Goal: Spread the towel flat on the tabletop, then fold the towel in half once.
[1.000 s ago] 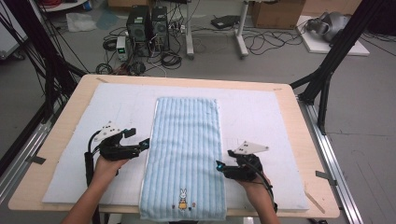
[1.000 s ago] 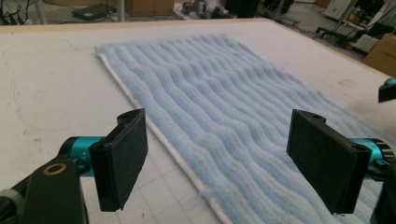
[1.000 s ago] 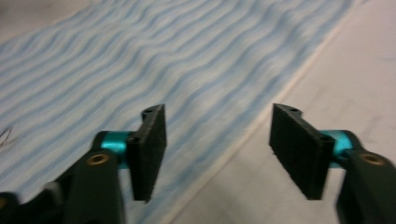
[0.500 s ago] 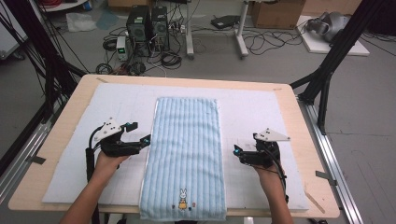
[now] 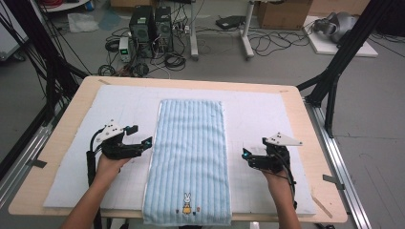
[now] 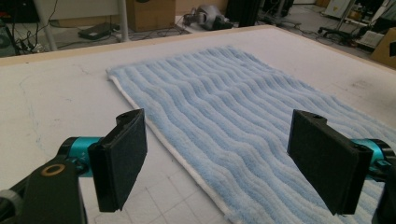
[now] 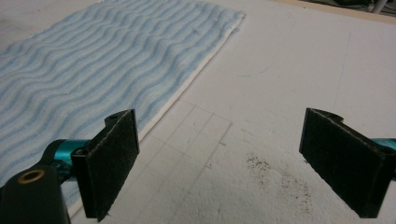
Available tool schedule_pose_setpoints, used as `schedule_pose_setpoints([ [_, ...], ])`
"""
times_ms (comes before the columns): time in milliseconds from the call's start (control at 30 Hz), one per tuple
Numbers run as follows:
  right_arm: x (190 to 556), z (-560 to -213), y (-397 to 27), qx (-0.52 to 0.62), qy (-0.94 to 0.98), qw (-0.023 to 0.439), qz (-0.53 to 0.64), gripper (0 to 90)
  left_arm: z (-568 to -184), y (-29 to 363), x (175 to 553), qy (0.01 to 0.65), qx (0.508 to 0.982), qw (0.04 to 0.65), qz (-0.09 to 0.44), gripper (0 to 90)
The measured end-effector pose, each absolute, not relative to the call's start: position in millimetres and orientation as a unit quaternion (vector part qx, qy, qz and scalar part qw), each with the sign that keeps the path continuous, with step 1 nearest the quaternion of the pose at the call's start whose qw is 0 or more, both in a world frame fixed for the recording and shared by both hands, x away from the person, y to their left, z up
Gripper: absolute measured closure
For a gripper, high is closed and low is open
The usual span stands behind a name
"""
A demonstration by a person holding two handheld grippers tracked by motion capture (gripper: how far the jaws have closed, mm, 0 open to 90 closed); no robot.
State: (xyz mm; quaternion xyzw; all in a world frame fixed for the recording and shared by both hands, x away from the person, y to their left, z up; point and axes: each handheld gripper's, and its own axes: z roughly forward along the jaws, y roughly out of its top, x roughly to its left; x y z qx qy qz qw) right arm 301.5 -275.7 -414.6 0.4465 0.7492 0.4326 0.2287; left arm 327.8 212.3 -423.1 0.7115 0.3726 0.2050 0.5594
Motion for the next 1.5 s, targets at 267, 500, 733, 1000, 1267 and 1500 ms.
schedule_pose_setpoints([
  [267, 303.2, -417.6, -274.0, 0.446, 0.754, 0.224, 0.427, 11.1, -424.2, 215.9, 329.1, 0.389, 0.705, 0.561, 0.195, 19.5],
  [500, 303.1, -419.3, -274.6, 0.453, 0.753, 0.218, 0.425, 11.1, -428.8, 219.6, 330.8, 0.403, 0.704, 0.553, 0.189, 19.5],
  [733, 302.0, -419.7, -271.3, 0.445, 0.757, 0.212, 0.429, 11.1, -428.2, 222.9, 336.0, 0.416, 0.700, 0.551, 0.184, 20.1],
  [1000, 300.7, -418.5, -271.8, 0.455, 0.745, 0.207, 0.442, 11.1, -413.5, 223.7, 362.6, 0.431, 0.695, 0.547, 0.179, 20.1],
  [1267, 299.4, -419.9, -272.6, 0.460, 0.743, 0.204, 0.441, 11.2, -404.1, 207.4, 393.7, 0.428, 0.715, 0.527, 0.170, 20.5],
  [1500, 297.0, -420.7, -275.9, 0.465, 0.741, 0.206, 0.439, 11.2, -416.6, 196.4, 413.3, 0.448, 0.718, 0.506, 0.167, 24.6],
])
